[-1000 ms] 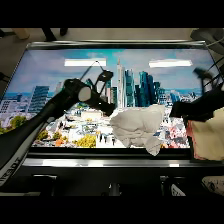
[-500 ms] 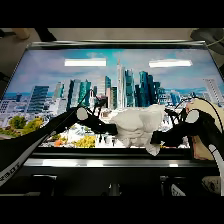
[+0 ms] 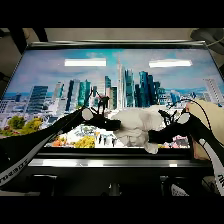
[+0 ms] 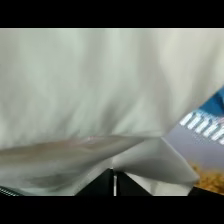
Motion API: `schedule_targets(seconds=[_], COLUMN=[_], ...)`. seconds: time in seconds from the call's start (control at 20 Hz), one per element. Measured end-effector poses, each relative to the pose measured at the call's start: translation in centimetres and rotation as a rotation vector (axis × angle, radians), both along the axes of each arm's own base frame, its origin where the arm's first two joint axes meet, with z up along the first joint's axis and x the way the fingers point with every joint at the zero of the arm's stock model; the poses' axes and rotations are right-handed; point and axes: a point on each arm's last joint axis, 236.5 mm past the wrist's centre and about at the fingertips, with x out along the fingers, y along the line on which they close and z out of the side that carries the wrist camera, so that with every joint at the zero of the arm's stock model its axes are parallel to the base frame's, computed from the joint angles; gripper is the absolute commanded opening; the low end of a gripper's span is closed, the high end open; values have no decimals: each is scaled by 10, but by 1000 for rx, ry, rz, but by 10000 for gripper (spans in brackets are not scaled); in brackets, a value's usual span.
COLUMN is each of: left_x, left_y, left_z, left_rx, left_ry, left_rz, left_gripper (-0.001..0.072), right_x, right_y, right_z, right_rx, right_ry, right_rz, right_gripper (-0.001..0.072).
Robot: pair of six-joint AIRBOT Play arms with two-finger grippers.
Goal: Fold the shirts.
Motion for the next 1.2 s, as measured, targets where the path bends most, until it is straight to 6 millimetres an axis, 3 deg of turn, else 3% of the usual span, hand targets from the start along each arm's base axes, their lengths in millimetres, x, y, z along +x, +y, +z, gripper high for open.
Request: schedule_targets(seconds=[0.1,0.2,0.3,0.45,0.55,0.65,0.75,0.8,0.9,0.95,1.1,1.2], left_x=[10,24,41,54,41,15,-12,-21,-24,-18,13,33], left_y=[3,9,17,35,47,56,65,69,76,76,67,54], left_z=[19,59,127,271,364,445,504,521,528,515,426,335], left_rx=[3,19,25,-25,-93,-184,-264,-287,-265,-223,-24,117], left_ry=[-90,-233,-427,-760,-949,-1101,-1214,-1245,-1255,-1219,-1009,-825], left_rz=[-37,-97,-142,-130,-100,-79,-63,-60,-57,-65,-137,-218], left_gripper=[28,28,27,28,28,28,28,29,30,30,30,30], right_x=[9,32,65,96,86,63,40,30,17,15,15,18], right_y=[3,5,6,4,4,9,15,18,18,14,1,-5], right_z=[9,44,112,258,340,406,447,459,459,447,374,306], right_rx=[16,28,25,-8,-13,21,70,87,88,62,-12,-35], right_ry=[-33,-141,-350,-771,-970,-1109,-1176,-1189,-1149,-1088,-796,-584], right_rz=[16,48,75,66,29,-14,-45,-54,-62,-62,-49,-51], right_gripper=[15,15,14,14,14,14,14,14,14,15,14,14])
